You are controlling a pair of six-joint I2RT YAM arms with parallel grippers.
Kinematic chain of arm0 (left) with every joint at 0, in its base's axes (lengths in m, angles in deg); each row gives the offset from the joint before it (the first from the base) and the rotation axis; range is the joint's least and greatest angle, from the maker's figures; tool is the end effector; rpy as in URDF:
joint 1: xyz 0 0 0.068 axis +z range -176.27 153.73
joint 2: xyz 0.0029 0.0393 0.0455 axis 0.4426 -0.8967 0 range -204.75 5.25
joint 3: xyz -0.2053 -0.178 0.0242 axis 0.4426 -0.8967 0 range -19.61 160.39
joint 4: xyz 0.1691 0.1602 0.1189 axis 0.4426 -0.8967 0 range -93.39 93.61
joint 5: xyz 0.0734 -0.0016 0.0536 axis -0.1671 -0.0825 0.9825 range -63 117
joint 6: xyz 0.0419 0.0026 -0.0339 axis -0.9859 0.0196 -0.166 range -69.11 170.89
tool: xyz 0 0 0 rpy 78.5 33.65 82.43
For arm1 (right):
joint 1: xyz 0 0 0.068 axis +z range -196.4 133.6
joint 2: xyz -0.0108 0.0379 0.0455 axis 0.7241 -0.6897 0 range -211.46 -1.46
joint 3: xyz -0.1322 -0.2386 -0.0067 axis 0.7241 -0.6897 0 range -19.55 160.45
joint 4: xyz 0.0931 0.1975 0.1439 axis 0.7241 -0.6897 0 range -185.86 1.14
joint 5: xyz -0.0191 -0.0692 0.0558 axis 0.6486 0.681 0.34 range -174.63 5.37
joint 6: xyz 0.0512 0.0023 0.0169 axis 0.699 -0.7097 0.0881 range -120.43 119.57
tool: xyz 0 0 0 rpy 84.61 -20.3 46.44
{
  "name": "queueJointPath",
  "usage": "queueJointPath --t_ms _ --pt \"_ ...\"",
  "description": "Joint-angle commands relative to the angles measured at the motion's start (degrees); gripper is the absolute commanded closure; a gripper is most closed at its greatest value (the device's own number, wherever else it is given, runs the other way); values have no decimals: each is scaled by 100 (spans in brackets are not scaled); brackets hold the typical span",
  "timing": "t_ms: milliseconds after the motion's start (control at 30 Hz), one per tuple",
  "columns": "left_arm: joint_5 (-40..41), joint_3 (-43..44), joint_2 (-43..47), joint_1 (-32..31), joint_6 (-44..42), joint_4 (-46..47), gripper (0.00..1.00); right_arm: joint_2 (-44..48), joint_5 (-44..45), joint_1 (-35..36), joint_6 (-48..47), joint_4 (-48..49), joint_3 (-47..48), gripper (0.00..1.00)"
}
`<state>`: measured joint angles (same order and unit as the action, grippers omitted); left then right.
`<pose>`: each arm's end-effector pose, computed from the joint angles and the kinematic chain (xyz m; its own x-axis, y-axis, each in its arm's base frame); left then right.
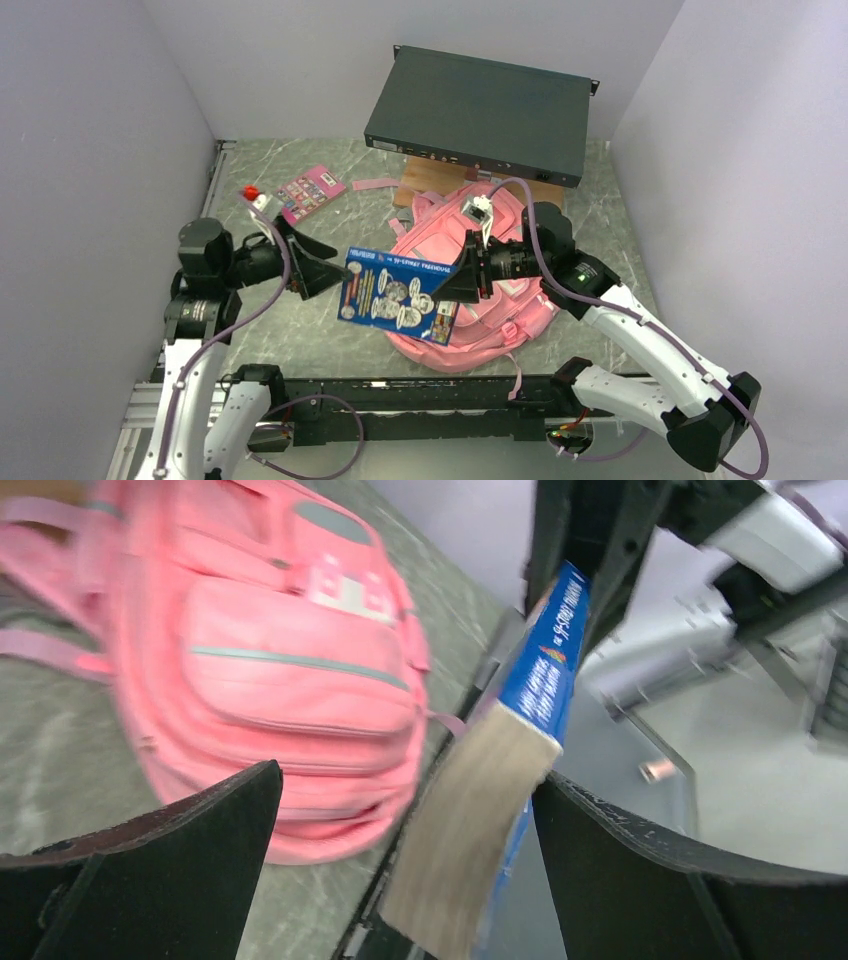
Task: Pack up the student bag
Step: Place the book in the student bag.
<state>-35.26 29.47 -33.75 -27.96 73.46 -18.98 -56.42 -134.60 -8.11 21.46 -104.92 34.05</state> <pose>0.1330 -0.0354 0.3620 -0.5369 -0.1628 -0.8278 0.7270 0.4086 -0.5518 0.1458 0.1499 0.3549 -0.5803 -0.1526 -0.8000 -0.8144 0.1175 0.5683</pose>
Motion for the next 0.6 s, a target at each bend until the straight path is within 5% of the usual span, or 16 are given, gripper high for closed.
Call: queueJointPath --t_ms 0,267,500,567 --pt "-954 -92 -325 -818 -390 469 0 40 -1761 -43 829 1724 -61 100" --pt "-1554 -576 -375 -1982 4 1191 22 -256 -1993 -40 736 1908 78 100" --pt "-1129 -406 -143 -2038 -77 1112 85 -332 -1329 -47 77 1242 197 100" --pt "-699 -184 -146 -2036 -276 718 100 -316 -542 -45 -138 826 227 81"
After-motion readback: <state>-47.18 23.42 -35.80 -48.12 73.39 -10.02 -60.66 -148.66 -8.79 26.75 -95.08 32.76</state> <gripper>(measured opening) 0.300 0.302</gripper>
